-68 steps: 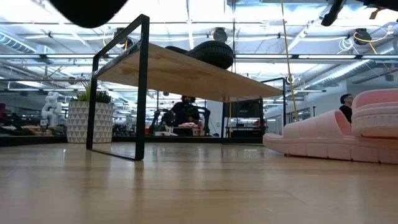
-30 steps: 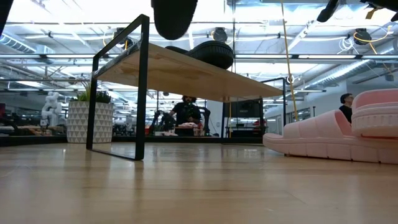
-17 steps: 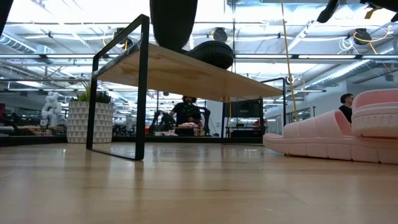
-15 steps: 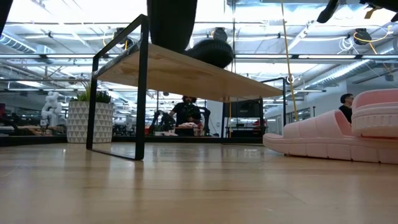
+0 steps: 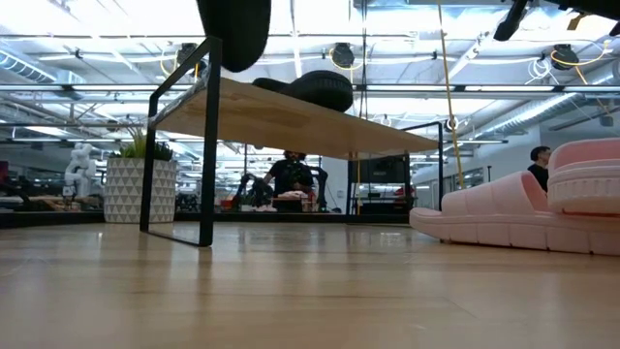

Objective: Pick and place slides into the shelf
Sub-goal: Put the black slide on the shelf

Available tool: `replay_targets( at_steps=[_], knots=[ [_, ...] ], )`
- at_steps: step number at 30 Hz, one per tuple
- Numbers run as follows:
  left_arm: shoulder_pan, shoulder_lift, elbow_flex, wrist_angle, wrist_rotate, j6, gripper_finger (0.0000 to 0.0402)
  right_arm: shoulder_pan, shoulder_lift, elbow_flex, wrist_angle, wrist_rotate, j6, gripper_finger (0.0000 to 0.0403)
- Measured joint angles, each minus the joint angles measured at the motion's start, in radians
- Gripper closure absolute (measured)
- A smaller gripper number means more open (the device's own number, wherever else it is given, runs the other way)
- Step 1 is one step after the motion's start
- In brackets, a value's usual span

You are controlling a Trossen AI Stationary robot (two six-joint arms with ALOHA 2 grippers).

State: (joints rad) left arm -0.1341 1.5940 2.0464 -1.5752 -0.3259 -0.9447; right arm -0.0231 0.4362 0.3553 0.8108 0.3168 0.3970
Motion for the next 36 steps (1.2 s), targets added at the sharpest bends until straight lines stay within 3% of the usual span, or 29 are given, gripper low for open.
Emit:
replay_targets(
  at_steps=[5,14,22,28,36],
  knots=[
    [0.003,0.008,-0.029,0.003,0.011,0.022,0.0401,0.0,0.0,0.0,0.0,0.0,0.001,0.0403],
    [0.045,0.002,-0.191,0.003,0.048,0.026,0.0401,0.0,0.0,0.0,0.0,-0.004,0.002,0.0403],
    [0.063,-0.005,-0.197,0.005,0.051,0.014,0.0401,0.0,0.0,0.0,-0.001,-0.004,0.002,0.0403],
    [0.063,-0.005,-0.197,0.005,0.146,-0.02,0.0401,0.0,0.0,0.0,-0.001,-0.004,0.002,0.0403],
    [0.064,-0.005,-0.197,0.004,0.167,-0.03,0.0401,0.0,0.0,0.0,-0.001,-0.005,0.0,0.0403]
  ],
)
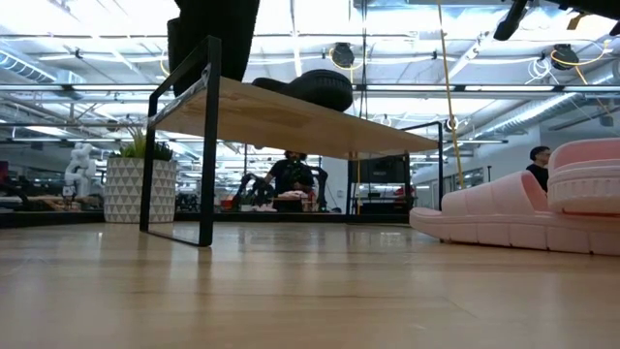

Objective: Pick and place slides into the shelf
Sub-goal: Put the black slide on the shelf

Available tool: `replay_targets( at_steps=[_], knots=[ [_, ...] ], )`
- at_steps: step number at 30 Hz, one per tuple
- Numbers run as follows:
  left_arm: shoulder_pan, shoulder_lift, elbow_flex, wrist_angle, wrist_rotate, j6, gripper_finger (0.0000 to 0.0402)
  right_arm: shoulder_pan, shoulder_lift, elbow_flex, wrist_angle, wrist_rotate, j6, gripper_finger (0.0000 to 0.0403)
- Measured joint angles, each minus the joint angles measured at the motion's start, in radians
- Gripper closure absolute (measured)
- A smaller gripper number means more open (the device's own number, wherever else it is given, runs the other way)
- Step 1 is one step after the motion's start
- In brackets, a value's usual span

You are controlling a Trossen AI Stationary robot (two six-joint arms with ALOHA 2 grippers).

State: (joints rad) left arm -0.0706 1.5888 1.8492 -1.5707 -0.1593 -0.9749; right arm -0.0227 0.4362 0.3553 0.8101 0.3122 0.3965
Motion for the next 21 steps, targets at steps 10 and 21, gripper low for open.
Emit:
replay_targets(
  at_steps=[10,21],
  knots=[
    [0.035,0.012,-0.071,0.012,0.012,0.024,0.0401,0.0,0.0,0.0,0.0,-0.002,0.0,0.0403],
    [0.038,0.016,-0.093,-0.003,-0.016,0.013,0.0401,0.0,0.0,0.0,0.0,-0.001,0.0,0.0403]
  ],
)
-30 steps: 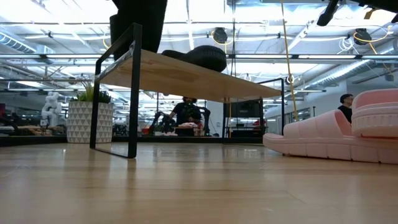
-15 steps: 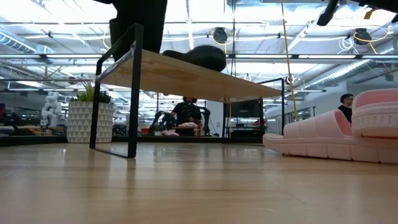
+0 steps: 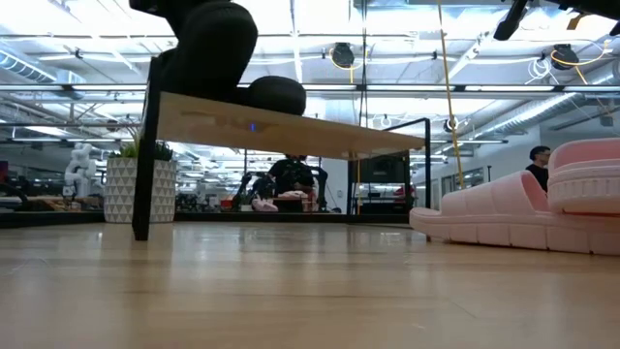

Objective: Pick and place slides into the shelf
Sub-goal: Put the black slide on the shelf

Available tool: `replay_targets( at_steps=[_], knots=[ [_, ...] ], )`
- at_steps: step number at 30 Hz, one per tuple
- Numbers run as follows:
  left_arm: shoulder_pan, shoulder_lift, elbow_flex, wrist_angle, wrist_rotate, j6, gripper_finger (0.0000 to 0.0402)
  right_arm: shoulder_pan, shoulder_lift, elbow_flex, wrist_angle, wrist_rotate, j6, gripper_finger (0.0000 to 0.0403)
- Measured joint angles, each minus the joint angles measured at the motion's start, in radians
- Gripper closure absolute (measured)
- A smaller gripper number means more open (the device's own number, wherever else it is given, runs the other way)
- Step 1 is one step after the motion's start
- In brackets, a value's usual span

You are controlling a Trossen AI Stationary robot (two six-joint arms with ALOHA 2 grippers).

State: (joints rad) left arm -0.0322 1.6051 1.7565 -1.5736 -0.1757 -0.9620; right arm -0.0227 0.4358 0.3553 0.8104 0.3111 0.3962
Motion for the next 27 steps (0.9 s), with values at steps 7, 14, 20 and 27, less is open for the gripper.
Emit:
replay_targets(
  at_steps=[7,14,20,27],
  knots=[
    [0.0,0.0,0.0,0.001,-0.003,0.015,0.0401,0.0,0.0,0.0,0.0,0.0,0.0,0.0403],
    [-0.001,0.017,0.002,0.004,0.002,0.017,0.0401,0.0,0.0,0.0,0.0,0.0,0.0,0.0403],
    [-0.001,0.017,0.002,0.002,0.05,0.018,0.04,0.0,0.0,0.0,0.0,0.0,0.0,0.0403],
    [-0.001,0.018,0.002,0.004,0.06,0.042,0.0399,0.0,0.0,0.0,0.0,-0.002,0.001,0.0403]
  ],
)
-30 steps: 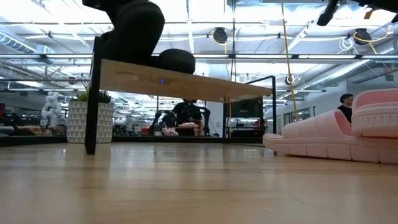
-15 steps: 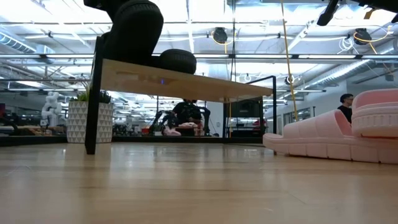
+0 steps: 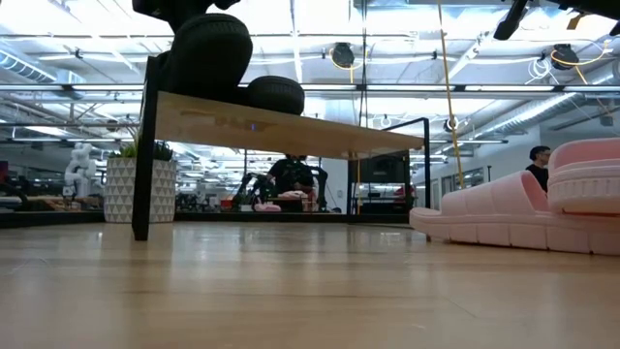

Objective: Pick and place slides into the shelf
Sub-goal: Put the black slide on the shelf

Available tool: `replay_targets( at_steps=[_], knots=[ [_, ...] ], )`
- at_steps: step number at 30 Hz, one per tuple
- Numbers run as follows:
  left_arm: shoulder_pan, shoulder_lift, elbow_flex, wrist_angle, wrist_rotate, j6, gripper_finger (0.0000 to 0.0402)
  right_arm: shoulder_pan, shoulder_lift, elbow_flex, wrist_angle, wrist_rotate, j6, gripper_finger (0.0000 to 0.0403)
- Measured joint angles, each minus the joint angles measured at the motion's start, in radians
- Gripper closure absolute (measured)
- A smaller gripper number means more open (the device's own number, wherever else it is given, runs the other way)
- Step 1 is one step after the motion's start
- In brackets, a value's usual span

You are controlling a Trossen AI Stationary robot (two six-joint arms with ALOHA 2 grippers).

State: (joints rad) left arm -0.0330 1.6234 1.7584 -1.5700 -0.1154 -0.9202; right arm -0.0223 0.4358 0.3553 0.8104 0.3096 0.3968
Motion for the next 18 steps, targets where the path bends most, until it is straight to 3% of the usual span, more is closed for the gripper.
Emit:
replay_targets(
  at_steps=[6,18],
  knots=[
    [0.0,0.0,0.0,0.0,-0.001,0.002,0.039,0.0,0.0,0.0,0.0,0.0,0.006,0.0403],
    [0.003,0.0,0.0,0.0,-0.021,-0.005,0.032,0.0,0.0,0.0,0.0,-0.001,0.006,0.0403]
  ],
)
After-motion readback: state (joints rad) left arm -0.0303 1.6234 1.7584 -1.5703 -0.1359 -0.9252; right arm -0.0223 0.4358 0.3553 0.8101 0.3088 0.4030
